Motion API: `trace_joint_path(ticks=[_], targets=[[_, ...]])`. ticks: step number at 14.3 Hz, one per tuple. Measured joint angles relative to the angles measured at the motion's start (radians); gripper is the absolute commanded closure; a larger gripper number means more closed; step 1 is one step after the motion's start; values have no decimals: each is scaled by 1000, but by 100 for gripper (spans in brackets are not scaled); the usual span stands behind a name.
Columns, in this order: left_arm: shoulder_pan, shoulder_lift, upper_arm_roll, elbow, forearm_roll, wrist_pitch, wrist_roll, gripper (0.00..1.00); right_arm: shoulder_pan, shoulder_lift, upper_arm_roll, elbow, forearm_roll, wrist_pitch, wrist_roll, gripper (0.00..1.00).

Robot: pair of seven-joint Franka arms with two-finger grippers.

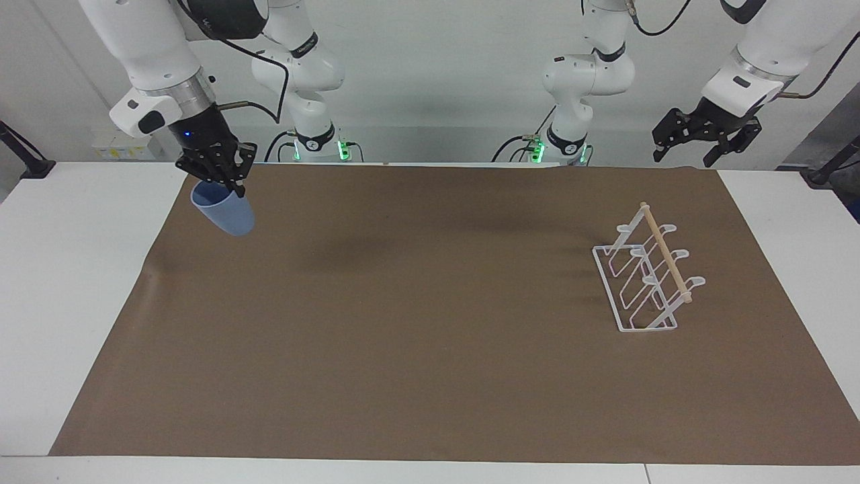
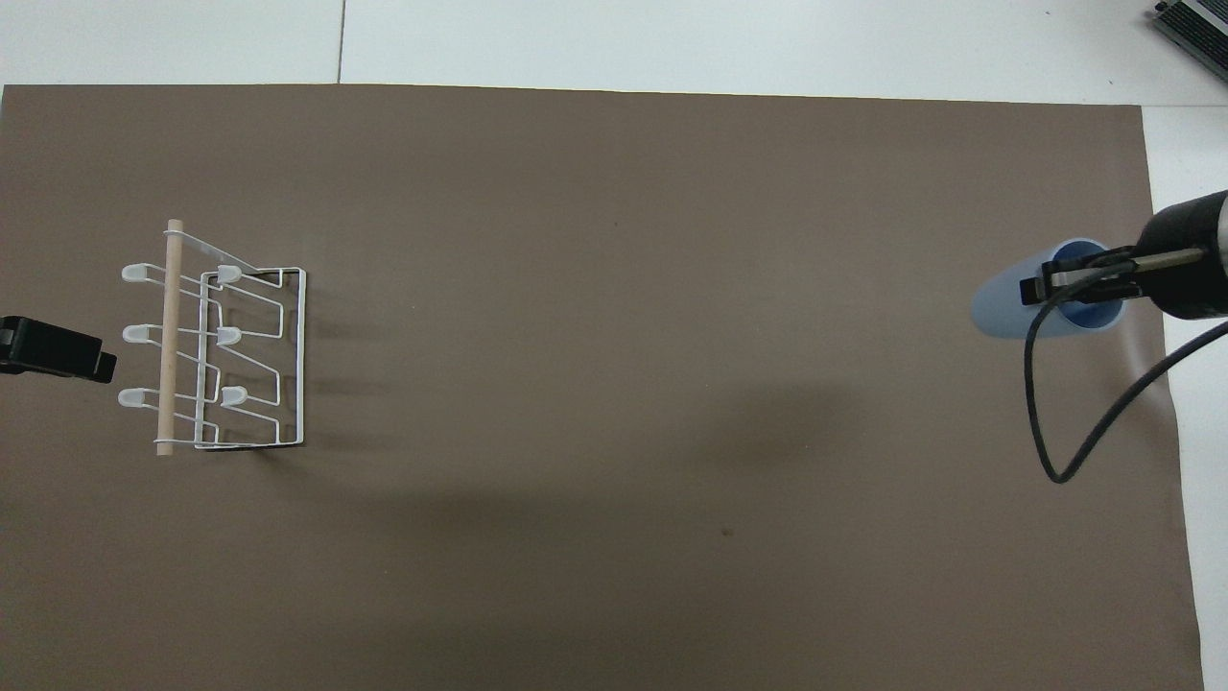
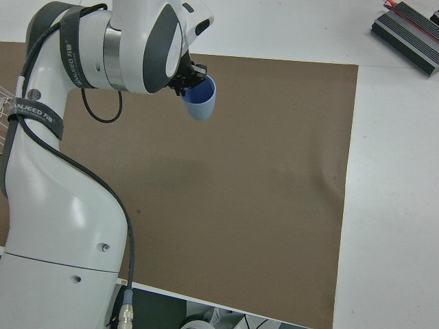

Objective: Hang cup on cup holder
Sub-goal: 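Lift the blue cup with the right gripper and tip it sideways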

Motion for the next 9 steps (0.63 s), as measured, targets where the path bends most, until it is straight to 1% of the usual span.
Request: trace_joint_path(ticks=[2, 4, 9], targets=[[0, 0, -1, 0, 0, 0, 0, 0, 43, 2, 8, 0, 75, 58, 0, 100], [0, 0, -1, 0, 0, 0, 0, 0, 109, 4, 11, 0, 123, 116, 27, 100], [-1, 0, -4, 0, 0, 1, 1, 0, 290, 8, 17, -1, 242, 264, 313, 100]])
